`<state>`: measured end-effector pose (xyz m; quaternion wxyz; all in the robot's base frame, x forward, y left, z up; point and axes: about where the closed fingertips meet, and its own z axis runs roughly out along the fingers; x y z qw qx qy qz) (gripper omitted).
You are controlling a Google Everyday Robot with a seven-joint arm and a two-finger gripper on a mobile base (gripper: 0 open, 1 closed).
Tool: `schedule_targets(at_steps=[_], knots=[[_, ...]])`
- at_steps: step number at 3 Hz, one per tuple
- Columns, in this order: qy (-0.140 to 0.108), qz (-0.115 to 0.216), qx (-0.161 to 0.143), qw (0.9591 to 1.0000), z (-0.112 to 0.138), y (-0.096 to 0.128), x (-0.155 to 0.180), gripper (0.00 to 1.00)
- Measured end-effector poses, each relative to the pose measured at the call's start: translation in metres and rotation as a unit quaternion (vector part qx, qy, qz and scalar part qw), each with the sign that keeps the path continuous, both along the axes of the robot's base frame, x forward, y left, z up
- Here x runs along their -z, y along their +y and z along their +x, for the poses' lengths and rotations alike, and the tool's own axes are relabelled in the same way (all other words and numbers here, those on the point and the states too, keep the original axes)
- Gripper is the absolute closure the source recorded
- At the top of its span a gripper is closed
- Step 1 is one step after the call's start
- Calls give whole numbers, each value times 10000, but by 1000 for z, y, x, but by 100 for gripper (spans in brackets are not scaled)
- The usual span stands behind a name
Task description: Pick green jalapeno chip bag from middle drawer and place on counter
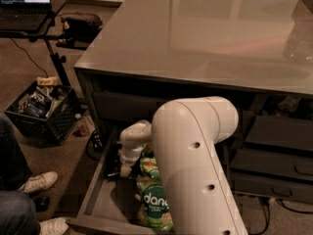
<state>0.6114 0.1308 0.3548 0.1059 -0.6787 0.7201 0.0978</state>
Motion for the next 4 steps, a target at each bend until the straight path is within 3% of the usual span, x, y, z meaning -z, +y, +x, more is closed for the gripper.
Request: schedule_targets(at_steps=[1,2,4], knots=[[0,1,0,10000,0,0,-3,100],[-151,269,106,9995,-1,-1,-25,100],[-581,889,297,9939,-1,-7,-87,100]])
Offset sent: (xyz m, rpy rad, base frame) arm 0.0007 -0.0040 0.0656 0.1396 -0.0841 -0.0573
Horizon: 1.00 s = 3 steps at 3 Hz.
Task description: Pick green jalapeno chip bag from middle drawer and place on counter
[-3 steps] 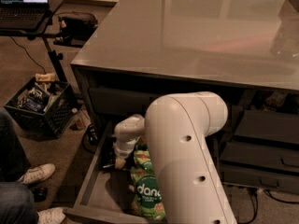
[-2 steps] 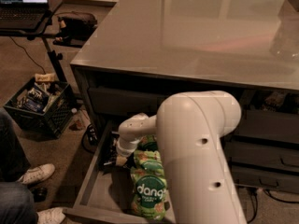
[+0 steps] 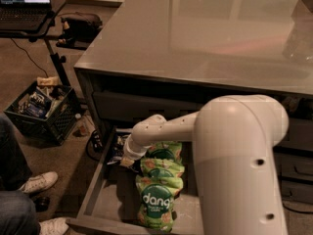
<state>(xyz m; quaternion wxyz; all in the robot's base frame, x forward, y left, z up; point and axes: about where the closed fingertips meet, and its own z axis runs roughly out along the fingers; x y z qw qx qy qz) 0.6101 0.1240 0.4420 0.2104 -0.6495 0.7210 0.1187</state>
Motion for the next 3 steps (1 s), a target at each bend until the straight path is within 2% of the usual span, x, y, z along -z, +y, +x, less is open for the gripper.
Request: schedule_targets(at_steps=[1,2,3], knots=[[-114,330,99,9993,-6,-12,-28,100],[-137,288,39,9995,-9,-9,-33,100],[-83,205,84,9997,-30,-4,-57,100]])
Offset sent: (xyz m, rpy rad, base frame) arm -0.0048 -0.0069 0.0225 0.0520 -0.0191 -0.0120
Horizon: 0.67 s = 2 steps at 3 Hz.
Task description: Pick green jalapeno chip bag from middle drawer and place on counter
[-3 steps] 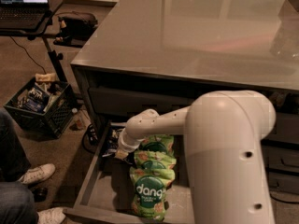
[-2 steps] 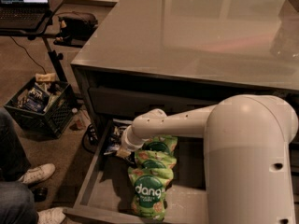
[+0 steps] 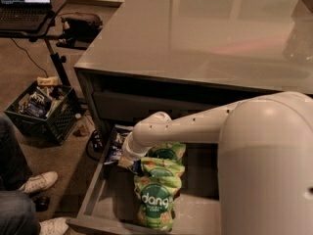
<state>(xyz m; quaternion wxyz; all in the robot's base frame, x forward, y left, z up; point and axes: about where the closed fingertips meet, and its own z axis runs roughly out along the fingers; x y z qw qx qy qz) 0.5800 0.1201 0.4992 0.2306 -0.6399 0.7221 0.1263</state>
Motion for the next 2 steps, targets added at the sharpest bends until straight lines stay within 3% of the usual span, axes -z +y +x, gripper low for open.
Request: schedule_targets(at_steps=[1,2], knots=[[-80,-197,376,9991,-49,-6,-74,100],[-79,-200,374,9991,-49,-6,-77,100]])
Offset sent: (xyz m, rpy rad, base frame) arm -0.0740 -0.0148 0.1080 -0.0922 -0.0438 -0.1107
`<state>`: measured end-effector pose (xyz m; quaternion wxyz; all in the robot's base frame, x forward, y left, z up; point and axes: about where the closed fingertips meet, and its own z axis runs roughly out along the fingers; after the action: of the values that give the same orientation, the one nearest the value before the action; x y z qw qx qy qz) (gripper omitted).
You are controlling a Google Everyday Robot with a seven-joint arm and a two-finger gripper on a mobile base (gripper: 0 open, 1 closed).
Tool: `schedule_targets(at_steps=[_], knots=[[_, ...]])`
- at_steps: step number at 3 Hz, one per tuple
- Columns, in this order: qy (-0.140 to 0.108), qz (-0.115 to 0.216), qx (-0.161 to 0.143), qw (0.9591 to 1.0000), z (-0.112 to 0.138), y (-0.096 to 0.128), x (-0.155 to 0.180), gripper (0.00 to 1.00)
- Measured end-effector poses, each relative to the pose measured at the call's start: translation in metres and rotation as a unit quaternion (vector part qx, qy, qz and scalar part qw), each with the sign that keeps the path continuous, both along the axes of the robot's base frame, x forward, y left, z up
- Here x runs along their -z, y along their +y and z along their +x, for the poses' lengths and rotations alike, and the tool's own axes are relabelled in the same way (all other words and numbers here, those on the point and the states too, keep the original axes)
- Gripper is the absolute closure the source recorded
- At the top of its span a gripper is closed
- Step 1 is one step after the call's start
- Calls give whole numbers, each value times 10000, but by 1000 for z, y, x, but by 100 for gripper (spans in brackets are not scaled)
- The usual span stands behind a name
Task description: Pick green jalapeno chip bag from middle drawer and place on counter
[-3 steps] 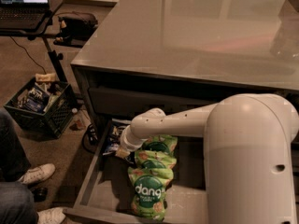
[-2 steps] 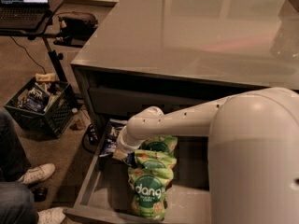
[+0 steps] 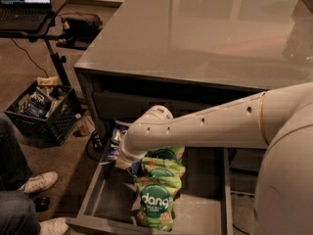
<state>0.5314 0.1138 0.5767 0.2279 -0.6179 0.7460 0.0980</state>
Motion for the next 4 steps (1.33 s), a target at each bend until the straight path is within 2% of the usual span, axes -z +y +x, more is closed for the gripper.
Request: schedule_targets(at_steps=[1,2,3,4], knots=[[-14,-77,76,9999,-4,-8,-23,100],[-293,-314,316,9986,8,-43,-79,100],[-292,-313,320,9986,9,-43,-80,100],[-477,-475,568,9961,10,-58,-112,100]])
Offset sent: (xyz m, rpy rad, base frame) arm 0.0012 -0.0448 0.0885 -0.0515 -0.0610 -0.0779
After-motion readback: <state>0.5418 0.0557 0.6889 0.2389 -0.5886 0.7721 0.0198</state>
